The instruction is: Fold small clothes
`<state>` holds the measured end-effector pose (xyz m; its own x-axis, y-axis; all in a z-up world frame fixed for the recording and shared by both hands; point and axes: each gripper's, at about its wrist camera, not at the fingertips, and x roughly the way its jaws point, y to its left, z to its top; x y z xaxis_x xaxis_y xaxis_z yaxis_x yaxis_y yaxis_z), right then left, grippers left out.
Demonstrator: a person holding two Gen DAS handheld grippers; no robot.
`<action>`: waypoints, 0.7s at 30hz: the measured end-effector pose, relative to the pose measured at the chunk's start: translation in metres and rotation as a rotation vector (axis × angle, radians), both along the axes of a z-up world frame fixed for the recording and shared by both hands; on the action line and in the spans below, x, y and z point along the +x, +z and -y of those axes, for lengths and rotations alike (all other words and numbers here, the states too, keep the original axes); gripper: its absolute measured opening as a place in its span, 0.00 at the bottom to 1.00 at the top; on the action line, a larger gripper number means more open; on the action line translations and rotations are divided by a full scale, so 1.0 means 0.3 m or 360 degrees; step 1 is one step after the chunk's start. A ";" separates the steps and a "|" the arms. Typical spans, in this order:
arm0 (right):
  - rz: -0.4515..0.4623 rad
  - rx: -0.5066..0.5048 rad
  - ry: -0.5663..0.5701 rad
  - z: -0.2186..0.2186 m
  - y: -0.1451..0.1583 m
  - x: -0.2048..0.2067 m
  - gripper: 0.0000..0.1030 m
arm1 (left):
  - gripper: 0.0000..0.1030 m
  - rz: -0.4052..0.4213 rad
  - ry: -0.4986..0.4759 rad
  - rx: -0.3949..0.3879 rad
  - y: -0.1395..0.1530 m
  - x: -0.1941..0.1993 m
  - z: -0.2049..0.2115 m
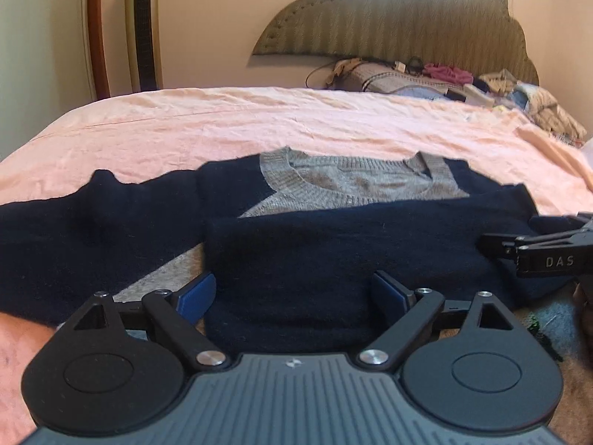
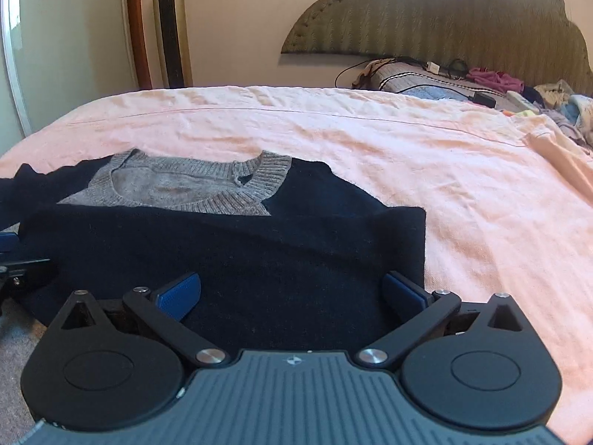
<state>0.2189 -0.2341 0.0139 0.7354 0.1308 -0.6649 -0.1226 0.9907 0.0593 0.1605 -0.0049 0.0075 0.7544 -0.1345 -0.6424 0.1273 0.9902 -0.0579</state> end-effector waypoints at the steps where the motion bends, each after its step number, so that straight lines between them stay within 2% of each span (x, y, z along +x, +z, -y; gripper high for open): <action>1: 0.0006 0.0015 -0.0001 0.005 0.001 -0.006 1.00 | 0.88 0.0042 0.0028 -0.0040 0.017 -0.023 -0.038; 3: 0.0016 0.0031 0.0002 0.009 0.007 -0.011 1.00 | 0.88 0.0161 0.0126 -0.0164 0.058 -0.081 -0.158; 5: 0.0018 0.0051 0.0001 0.015 0.012 -0.010 1.00 | 0.89 0.0231 0.0306 -0.0296 0.090 -0.119 -0.321; 8: 0.0019 0.0044 0.0002 0.013 0.013 -0.008 1.00 | 0.91 0.0218 0.0669 -0.0596 0.103 -0.127 -0.637; 11: 0.0023 0.0053 0.0000 0.014 0.013 -0.010 1.00 | 0.91 0.0159 0.1083 -0.0929 0.067 -0.134 -0.953; 14: 0.0025 0.0057 -0.0002 0.015 0.013 -0.009 1.00 | 0.91 0.0176 0.1334 -0.1238 0.013 -0.162 -1.169; 18: 0.0026 0.0059 -0.0002 0.016 0.012 -0.009 1.00 | 0.90 0.0209 0.1413 -0.1373 -0.035 -0.160 -1.274; 20: 0.0026 0.0061 -0.0003 0.016 0.012 -0.009 1.00 | 0.90 0.0238 0.1412 -0.1311 -0.035 -0.142 -1.265; 21: 0.0026 0.0061 -0.0003 0.016 0.013 -0.010 1.00 | 0.82 0.0231 0.1414 -0.1225 -0.030 -0.123 -1.258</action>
<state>0.2160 -0.2389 0.0177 0.7465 0.1544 -0.6473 -0.1218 0.9880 0.0952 0.1237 0.3725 -0.0015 0.8378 0.1599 -0.5221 -0.5332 0.4454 -0.7193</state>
